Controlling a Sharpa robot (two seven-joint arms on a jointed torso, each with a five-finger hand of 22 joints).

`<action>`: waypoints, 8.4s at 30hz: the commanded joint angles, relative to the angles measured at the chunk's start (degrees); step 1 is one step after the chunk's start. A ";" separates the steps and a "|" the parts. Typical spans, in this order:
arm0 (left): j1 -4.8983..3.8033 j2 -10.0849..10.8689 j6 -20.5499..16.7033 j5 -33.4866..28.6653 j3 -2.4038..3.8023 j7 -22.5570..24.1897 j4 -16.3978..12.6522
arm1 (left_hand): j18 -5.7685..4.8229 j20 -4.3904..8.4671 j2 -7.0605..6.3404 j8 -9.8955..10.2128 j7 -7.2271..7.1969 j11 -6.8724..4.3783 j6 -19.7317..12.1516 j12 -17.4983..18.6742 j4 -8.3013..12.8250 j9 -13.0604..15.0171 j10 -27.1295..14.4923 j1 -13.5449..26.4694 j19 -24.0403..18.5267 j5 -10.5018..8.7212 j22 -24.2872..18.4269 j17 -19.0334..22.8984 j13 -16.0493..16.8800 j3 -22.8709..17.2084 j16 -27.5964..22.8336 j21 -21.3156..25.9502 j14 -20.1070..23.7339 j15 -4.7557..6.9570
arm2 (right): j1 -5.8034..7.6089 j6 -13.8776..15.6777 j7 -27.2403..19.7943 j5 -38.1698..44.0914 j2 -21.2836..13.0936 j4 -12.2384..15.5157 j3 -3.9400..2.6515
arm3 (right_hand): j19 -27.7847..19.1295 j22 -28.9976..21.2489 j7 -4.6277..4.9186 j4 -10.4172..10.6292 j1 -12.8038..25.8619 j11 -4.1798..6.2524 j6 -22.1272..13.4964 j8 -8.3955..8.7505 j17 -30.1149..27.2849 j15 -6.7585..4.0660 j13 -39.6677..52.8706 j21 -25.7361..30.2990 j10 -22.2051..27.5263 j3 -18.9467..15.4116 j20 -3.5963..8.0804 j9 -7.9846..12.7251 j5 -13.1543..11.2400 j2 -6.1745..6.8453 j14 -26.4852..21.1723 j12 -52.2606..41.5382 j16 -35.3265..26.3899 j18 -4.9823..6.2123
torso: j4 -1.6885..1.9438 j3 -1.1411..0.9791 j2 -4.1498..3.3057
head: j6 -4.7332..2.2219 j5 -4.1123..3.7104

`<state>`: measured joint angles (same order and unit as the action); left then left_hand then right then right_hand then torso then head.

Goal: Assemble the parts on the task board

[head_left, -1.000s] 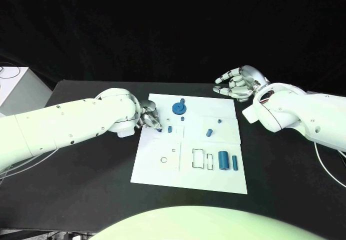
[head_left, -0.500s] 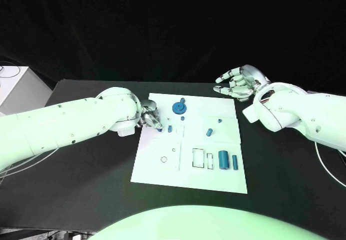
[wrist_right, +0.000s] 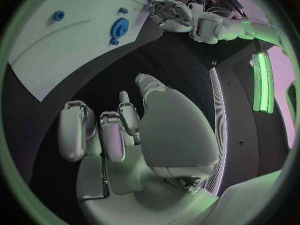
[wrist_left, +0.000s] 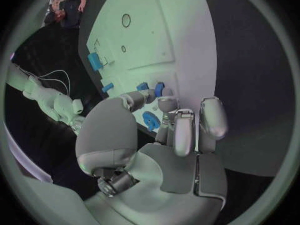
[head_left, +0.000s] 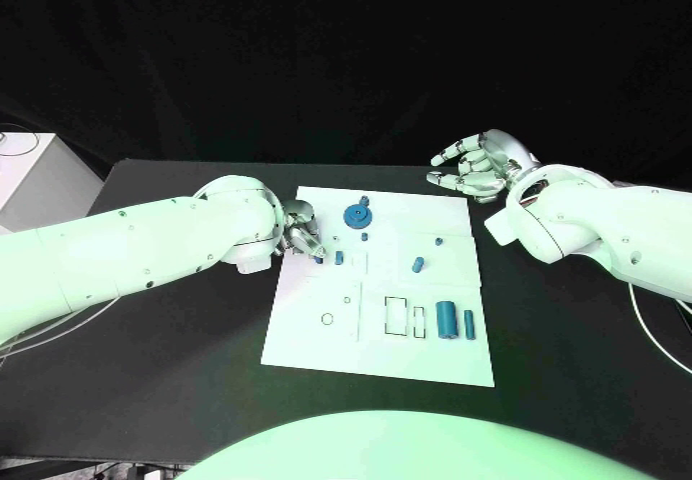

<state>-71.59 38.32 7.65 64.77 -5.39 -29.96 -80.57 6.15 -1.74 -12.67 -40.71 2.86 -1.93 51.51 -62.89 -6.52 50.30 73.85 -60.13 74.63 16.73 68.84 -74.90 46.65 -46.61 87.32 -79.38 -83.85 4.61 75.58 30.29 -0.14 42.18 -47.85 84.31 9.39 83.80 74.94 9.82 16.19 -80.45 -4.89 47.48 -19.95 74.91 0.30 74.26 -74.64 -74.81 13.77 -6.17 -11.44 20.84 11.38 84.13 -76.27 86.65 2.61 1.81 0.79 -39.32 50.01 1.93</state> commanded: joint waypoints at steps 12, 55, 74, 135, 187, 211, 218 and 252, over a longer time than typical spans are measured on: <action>0.69 -0.58 0.56 -1.07 -0.37 0.31 0.12 | -1.17 0.33 0.31 -0.35 -1.29 -0.43 0.88 0.06 5.68 0.21 0.43 1.37 0.39 -0.50 -0.08 -9.72 -0.39 -3.56 0.23 0.06 -4.73 0.73 | -0.03 -0.73 -0.71 0.23 -0.04 0.06 -0.01 | -0.10 6.31 -0.02 0.12 0.67 -0.05 -0.32 0.18 8.91 0.24 -0.14 0.43 0.29 0.47 -0.20 0.07 0.31 -0.10 3.92 0.10 -0.23 0.79 | 0.09 0.02 0.03 | -0.01 -0.10; 0.72 1.62 -1.18 -0.09 0.07 0.42 -1.35 | -1.22 0.37 -1.10 0.81 -1.25 -0.32 2.22 -0.05 -4.22 -0.21 -0.58 4.45 0.76 -0.82 -0.13 -9.43 -0.55 14.86 0.05 0.56 -4.64 0.71 | -0.08 -0.57 -0.85 0.22 -0.29 0.06 -0.01 | -0.20 6.16 -0.02 0.13 0.82 -0.05 -0.35 0.17 8.81 0.23 -0.26 0.73 0.38 0.56 -0.19 0.09 0.28 0.01 3.89 0.17 -0.30 0.85 | -0.01 0.01 0.08 | -0.01 -0.55; 0.68 5.23 -4.55 -5.10 2.82 0.92 -6.07 | -0.81 -0.03 -1.24 1.75 -0.39 0.43 0.14 0.95 -9.73 -0.18 -2.45 2.80 -0.51 -1.04 -1.97 -7.87 -2.34 22.19 -0.76 1.75 -4.21 0.09 | -0.22 -0.51 -1.05 -0.01 -0.38 0.07 0.00 | -0.18 6.16 -0.01 0.28 1.26 -0.07 -0.39 0.17 8.87 0.24 -0.29 0.76 0.38 0.61 -0.19 0.11 0.07 -0.04 3.91 0.16 -0.28 0.84 | -0.08 0.02 -0.02 | -0.22 -0.77; 1.22 -10.04 -14.30 24.45 -1.43 23.57 8.64 | 4.36 -5.78 -2.38 15.59 5.39 8.07 -7.12 24.06 3.49 -30.24 -30.11 -19.53 -20.45 -2.15 -28.54 31.19 -34.85 15.95 -18.49 22.10 14.31 -6.56 | -0.27 -0.14 -1.90 -0.40 0.14 0.01 -0.01 | -2.94 2.10 -0.09 0.03 1.41 0.07 -0.61 0.07 4.55 0.07 -5.41 8.17 4.73 1.89 -0.06 0.18 0.30 0.15 2.36 4.62 -3.32 2.24 | 0.03 0.02 -0.05 | -2.15 -2.88; 2.18 -10.39 -18.13 21.91 -1.42 26.07 10.13 | 2.66 -4.21 1.36 20.85 4.99 6.04 5.68 38.10 7.77 -32.02 -11.02 -20.46 -14.16 -3.06 -16.28 23.85 -42.28 8.61 -9.64 10.53 6.59 -4.62 | -0.25 -0.33 -1.82 -0.39 0.02 0.34 -0.02 | -2.85 2.04 -0.12 0.03 1.47 0.11 -0.55 -0.02 4.54 0.03 -5.34 8.25 4.38 2.19 -0.01 0.17 0.34 0.17 2.39 4.48 -3.40 2.22 | 0.02 0.05 0.08 | -1.79 -3.45; 2.17 -1.25 -16.29 16.44 2.03 25.97 2.11 | 2.47 -4.32 1.03 21.51 5.12 6.15 6.12 39.66 8.11 -31.91 -10.04 -19.85 -13.61 -3.07 -15.32 24.05 -42.28 8.52 -9.56 9.75 6.39 -4.75 | -0.25 -0.32 -1.80 -0.39 -0.31 0.18 -0.01 | -2.85 2.04 -0.12 0.03 1.47 0.11 -0.55 -0.02 4.54 0.03 -5.34 8.25 4.38 2.19 -0.01 0.17 0.34 0.17 2.39 4.48 -3.40 2.22 | 0.77 0.15 0.58 | -1.79 -3.66; 2.22 -1.50 -15.55 16.69 1.76 25.67 3.88 | 2.48 -4.31 1.02 21.53 5.12 6.14 6.15 39.72 8.14 -31.90 -9.98 -19.84 -13.63 -3.07 -15.32 24.07 -42.27 8.53 -9.57 9.74 6.39 -4.75 | -0.26 -0.32 -1.82 -0.39 -0.24 0.04 -0.01 | -2.85 2.04 -0.12 0.03 1.47 0.11 -0.55 -0.02 4.54 0.03 -5.34 8.25 4.38 2.19 -0.01 0.17 0.34 0.17 2.39 4.48 -3.40 2.22 | 0.67 0.15 0.50 | -1.78 -3.42; 2.83 -2.80 -13.71 17.33 0.98 25.60 5.34 | 2.50 -4.30 1.01 21.64 5.13 6.12 6.36 39.99 8.28 -31.84 -9.61 -19.82 -13.71 -3.10 -15.30 24.43 -42.19 8.56 -9.67 9.71 6.51 -4.73 | -0.27 -0.34 -1.88 -0.39 -0.03 -0.13 -0.01 | -2.85 2.04 -0.12 0.03 1.47 0.11 -0.55 -0.02 4.54 0.03 -5.34 8.25 4.38 2.19 -0.01 0.17 0.34 0.17 2.39 4.48 -3.40 2.22 | 0.64 0.17 0.55 | -0.79 -3.31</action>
<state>-68.77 35.71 -7.01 82.05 -4.42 -4.40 -75.14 9.70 -5.96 -11.70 -19.27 7.97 4.31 57.63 -23.23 1.45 18.36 63.91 -80.42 60.61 13.32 53.53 -50.52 4.43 -38.04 77.61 -69.34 -77.29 -0.11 75.33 30.41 -1.31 41.57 -47.92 84.16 9.38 81.24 74.90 9.62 16.20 -79.47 -4.68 47.27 -19.95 74.93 0.30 68.86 -66.55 -70.49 15.66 -6.27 -11.33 20.84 11.31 84.13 -71.83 83.55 4.41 2.49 0.92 -38.79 49.21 -1.40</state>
